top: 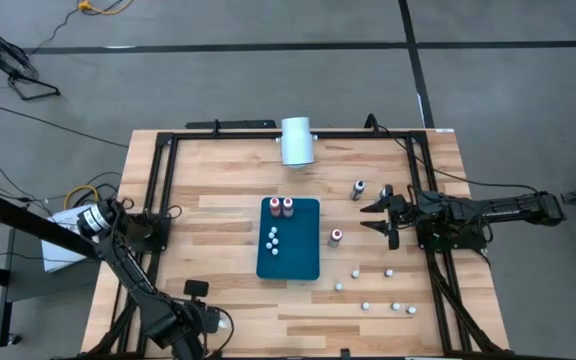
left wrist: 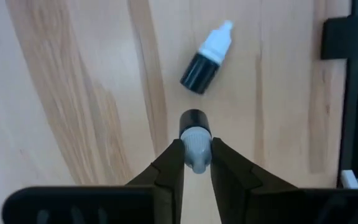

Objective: Pick & Place food coloring
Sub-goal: Put the small black food coloring bottle into the blue bin

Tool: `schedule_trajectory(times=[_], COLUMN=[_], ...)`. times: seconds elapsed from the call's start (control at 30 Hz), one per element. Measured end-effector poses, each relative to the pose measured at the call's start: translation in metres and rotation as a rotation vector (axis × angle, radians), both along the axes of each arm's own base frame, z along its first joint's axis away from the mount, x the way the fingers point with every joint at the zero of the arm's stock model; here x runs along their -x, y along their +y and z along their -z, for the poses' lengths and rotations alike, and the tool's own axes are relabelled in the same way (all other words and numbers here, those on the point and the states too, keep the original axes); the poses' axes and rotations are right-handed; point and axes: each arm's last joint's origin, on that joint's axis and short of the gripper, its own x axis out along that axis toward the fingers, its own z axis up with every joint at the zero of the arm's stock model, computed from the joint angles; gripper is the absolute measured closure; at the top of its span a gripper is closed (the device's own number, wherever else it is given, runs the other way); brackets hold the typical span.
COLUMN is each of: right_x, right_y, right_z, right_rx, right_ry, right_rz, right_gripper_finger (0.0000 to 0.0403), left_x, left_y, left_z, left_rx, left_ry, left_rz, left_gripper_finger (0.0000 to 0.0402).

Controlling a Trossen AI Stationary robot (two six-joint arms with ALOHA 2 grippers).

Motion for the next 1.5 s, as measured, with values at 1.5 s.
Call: schedule_trajectory(times=[1.5], right_x=[0.000], right_y=[0.000], right_z=[0.000], right_rx=[0.000], right_ry=[0.000], right_rz=[0.000], right_gripper_finger=[0.0219], left_x=[-0.088], left_y=[0.068], left_z=[-0.037], left_rx=[0.003], left_ry=[-0.223], left_rz=[0.275], left_gripper_finger=[0.0347])
